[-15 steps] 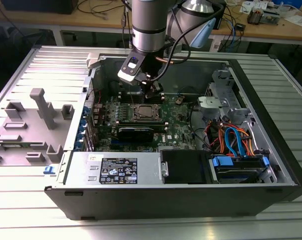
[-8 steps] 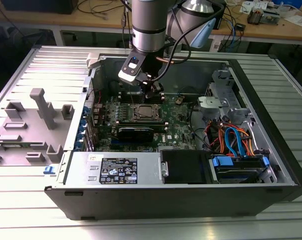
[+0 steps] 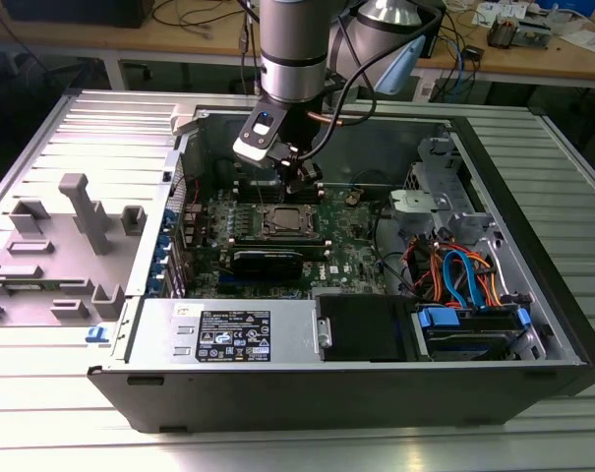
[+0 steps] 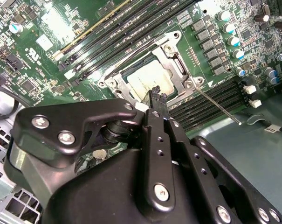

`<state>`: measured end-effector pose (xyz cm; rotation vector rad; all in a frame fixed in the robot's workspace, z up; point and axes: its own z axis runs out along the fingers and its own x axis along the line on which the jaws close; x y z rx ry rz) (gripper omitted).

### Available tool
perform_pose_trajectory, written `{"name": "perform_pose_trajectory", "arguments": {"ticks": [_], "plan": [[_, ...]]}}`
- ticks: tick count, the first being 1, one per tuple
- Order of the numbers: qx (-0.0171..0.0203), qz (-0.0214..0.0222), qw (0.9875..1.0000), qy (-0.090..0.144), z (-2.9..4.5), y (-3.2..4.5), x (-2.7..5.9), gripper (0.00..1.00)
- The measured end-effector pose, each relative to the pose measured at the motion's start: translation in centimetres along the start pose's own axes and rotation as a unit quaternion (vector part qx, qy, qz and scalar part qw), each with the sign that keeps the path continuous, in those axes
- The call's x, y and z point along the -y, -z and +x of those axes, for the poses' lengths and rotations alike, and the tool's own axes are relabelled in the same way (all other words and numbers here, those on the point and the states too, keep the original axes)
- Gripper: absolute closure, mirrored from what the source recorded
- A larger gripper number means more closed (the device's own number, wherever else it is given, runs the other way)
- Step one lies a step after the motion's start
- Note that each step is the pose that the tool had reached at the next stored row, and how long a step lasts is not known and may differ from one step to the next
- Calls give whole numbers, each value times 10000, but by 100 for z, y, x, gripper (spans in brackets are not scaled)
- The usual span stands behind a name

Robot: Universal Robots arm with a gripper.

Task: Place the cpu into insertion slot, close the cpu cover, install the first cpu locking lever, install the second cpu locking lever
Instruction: 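Install the first cpu locking lever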

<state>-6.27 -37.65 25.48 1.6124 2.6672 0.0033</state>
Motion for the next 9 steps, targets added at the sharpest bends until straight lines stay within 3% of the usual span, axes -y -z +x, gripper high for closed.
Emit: {"name": "perform_pose_trajectory", "arguments": {"ticks": [6, 9], "plan": [[-4, -5, 9996, 278, -1, 0, 0, 89], [-9, -12, 9982, 603, 0, -1, 1, 89]]}}
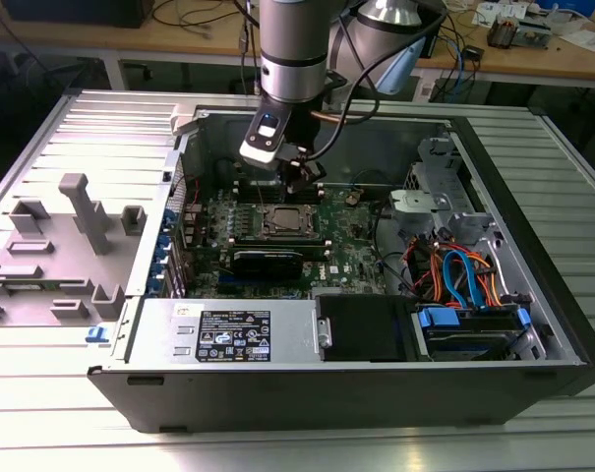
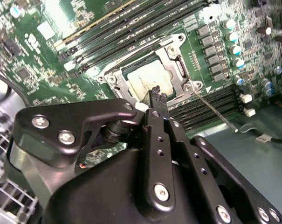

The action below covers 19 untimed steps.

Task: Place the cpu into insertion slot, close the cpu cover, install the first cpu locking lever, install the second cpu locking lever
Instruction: 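Install the first cpu locking lever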

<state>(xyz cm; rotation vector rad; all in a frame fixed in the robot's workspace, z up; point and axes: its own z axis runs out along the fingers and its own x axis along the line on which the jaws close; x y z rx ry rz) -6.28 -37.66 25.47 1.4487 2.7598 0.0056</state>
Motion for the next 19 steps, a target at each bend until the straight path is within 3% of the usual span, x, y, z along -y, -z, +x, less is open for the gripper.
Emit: {"name": "perform_pose_trajectory", "arguments": {"ticks": [3, 19], "plan": [[-2, -3, 9999, 140, 0, 0, 0, 89], [-3, -5, 9999, 158, -1, 82, -1, 89]]}}
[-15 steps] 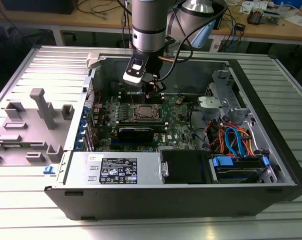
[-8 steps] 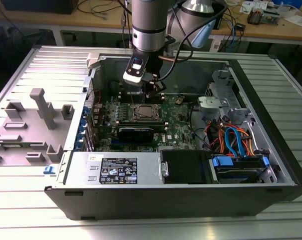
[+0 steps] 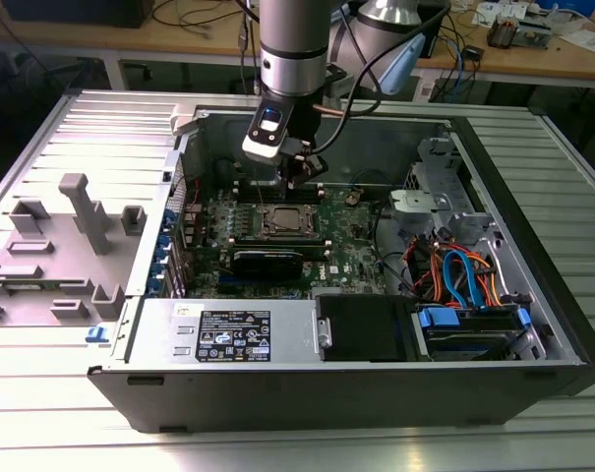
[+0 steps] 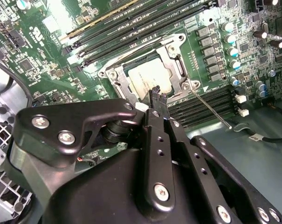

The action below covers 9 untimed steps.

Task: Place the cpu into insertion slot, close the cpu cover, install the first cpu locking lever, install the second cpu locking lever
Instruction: 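Install the first cpu locking lever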

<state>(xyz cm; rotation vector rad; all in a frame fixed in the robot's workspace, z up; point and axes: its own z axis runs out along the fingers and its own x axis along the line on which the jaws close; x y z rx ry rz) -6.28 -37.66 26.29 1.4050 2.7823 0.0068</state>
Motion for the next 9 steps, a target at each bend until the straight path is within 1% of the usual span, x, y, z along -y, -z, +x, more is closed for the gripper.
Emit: {"name": "perform_pose_trajectory", "arguments": {"ticks": [3, 6, 8, 9], "plan": [[-1, 0, 9999, 110, 0, 2, 1, 89], [-4, -5, 9994, 337, 0, 2, 1, 89], [-7, -9, 9986, 529, 0, 2, 1, 89], [-9, -12, 9977, 674, 0, 2, 1, 89]]}}
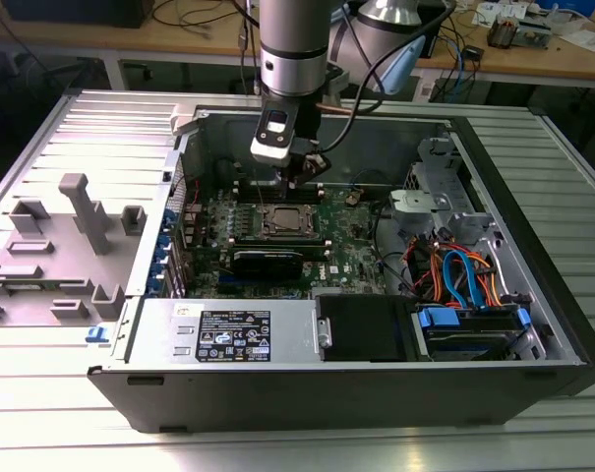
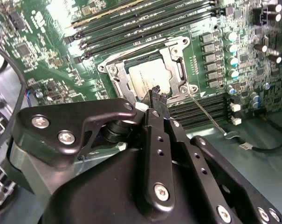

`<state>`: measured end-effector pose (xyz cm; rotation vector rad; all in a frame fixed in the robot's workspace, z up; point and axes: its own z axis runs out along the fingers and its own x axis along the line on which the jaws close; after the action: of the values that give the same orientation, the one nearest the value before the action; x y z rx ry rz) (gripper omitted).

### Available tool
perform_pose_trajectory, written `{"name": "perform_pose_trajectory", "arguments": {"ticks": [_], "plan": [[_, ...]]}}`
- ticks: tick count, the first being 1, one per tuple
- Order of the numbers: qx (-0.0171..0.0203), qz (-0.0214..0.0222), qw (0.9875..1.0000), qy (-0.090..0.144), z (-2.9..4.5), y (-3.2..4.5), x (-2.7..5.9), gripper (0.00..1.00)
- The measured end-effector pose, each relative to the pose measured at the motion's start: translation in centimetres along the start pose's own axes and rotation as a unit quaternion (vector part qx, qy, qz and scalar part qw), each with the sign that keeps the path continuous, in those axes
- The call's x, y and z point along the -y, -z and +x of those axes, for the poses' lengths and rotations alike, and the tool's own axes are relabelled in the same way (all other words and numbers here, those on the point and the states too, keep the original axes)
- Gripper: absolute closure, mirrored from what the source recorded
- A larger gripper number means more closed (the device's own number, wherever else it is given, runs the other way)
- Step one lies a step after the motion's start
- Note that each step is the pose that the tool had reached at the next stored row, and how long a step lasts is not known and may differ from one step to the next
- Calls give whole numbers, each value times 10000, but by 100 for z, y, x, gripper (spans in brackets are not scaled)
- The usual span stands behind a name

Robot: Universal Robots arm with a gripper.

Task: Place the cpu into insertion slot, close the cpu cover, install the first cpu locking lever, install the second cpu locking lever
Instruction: 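Install the first cpu locking lever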

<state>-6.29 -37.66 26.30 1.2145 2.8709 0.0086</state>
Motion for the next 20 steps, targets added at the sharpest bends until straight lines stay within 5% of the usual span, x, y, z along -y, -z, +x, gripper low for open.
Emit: {"name": "perform_pose_trajectory", "arguments": {"ticks": [9, 14, 20], "plan": [[-2, -2, 10000, 73, -1, 45, -1, 89], [-6, -8, 9992, 396, 1, 46, 1, 89], [-7, -9, 9990, 448, 1, 46, 1, 89]]}}
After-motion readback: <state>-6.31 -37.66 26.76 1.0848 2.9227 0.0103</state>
